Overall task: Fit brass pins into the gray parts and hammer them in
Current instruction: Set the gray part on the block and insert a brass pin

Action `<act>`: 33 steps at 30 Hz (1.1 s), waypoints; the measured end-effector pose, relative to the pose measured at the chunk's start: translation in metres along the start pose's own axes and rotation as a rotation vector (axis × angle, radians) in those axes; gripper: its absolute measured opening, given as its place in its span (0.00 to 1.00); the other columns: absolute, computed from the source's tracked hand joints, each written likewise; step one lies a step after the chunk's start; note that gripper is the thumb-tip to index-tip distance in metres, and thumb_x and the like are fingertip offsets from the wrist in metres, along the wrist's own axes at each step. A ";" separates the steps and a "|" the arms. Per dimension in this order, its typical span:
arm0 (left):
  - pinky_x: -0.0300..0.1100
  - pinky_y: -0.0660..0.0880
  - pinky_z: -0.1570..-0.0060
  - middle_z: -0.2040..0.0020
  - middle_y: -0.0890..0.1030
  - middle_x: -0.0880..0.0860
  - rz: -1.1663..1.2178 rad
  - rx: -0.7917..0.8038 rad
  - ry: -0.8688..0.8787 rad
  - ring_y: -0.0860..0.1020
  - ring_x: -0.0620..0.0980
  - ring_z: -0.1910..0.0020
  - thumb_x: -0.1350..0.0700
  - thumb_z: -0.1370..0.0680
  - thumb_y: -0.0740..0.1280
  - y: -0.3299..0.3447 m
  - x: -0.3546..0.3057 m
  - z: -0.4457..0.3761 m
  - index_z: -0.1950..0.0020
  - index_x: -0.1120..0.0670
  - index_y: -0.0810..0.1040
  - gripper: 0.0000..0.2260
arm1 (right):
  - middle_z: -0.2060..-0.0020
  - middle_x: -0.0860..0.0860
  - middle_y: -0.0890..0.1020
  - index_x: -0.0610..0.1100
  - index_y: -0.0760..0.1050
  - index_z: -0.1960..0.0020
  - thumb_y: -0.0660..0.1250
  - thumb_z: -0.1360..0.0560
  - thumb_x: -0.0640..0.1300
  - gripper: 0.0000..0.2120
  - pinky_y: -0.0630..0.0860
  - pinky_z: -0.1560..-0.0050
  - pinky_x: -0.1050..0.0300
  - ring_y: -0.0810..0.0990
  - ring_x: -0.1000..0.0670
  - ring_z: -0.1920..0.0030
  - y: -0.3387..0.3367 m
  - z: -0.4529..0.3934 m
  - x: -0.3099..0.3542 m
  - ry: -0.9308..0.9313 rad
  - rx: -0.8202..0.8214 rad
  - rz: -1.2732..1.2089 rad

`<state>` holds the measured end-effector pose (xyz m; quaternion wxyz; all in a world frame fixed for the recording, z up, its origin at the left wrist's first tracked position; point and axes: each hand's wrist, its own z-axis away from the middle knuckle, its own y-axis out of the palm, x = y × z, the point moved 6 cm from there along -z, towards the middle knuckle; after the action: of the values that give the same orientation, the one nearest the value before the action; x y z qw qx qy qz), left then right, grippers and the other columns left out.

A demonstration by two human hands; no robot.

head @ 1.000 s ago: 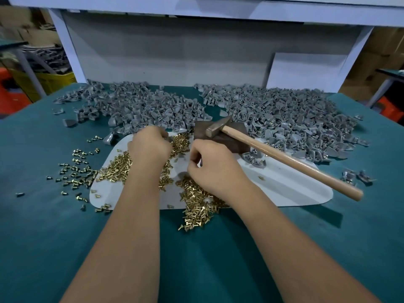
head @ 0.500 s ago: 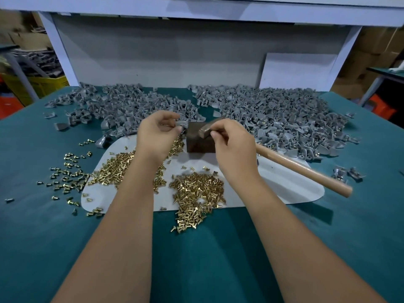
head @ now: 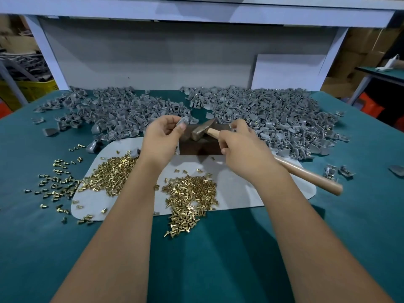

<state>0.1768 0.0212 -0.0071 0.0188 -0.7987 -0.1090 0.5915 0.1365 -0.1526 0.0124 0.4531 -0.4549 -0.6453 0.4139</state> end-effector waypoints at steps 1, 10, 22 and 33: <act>0.32 0.76 0.53 0.53 0.82 0.48 -0.017 0.001 0.000 0.80 0.43 0.54 0.56 0.19 0.66 0.003 0.001 0.000 0.51 0.49 0.77 0.02 | 0.44 0.46 0.67 0.50 0.67 0.51 0.62 0.22 0.39 0.07 0.72 0.51 0.45 0.71 0.43 0.51 0.000 0.000 0.000 0.003 0.003 0.053; 0.42 0.67 0.64 0.57 0.74 0.49 -0.101 -0.076 -0.084 0.71 0.46 0.62 0.51 0.16 0.60 0.016 0.012 -0.001 0.49 0.48 0.69 0.03 | 0.49 0.42 0.72 0.44 0.67 0.42 0.59 0.24 0.35 0.12 0.65 0.60 0.49 0.74 0.41 0.54 -0.006 -0.002 -0.045 0.315 -0.200 0.322; 0.43 0.69 0.62 0.55 0.75 0.47 -0.153 -0.093 -0.129 0.73 0.46 0.59 0.51 0.18 0.63 0.015 0.014 0.002 0.50 0.48 0.72 0.03 | 0.57 0.48 0.74 0.43 0.66 0.51 0.59 0.21 0.37 0.03 0.66 0.62 0.56 0.73 0.50 0.59 0.005 -0.007 -0.025 0.209 -0.355 -0.242; 0.50 0.78 0.50 0.56 0.81 0.47 -0.238 -0.084 -0.046 0.78 0.47 0.51 0.51 0.25 0.70 -0.001 0.006 0.004 0.60 0.46 0.79 0.04 | 0.56 0.49 0.77 0.44 0.69 0.50 0.58 0.20 0.43 0.02 0.69 0.62 0.53 0.76 0.46 0.59 0.006 -0.003 -0.023 0.236 -0.394 -0.288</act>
<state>0.1748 0.0228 -0.0137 0.0527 -0.7664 -0.2280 0.5983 0.1452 -0.1729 0.0027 0.4822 -0.4826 -0.7143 0.1559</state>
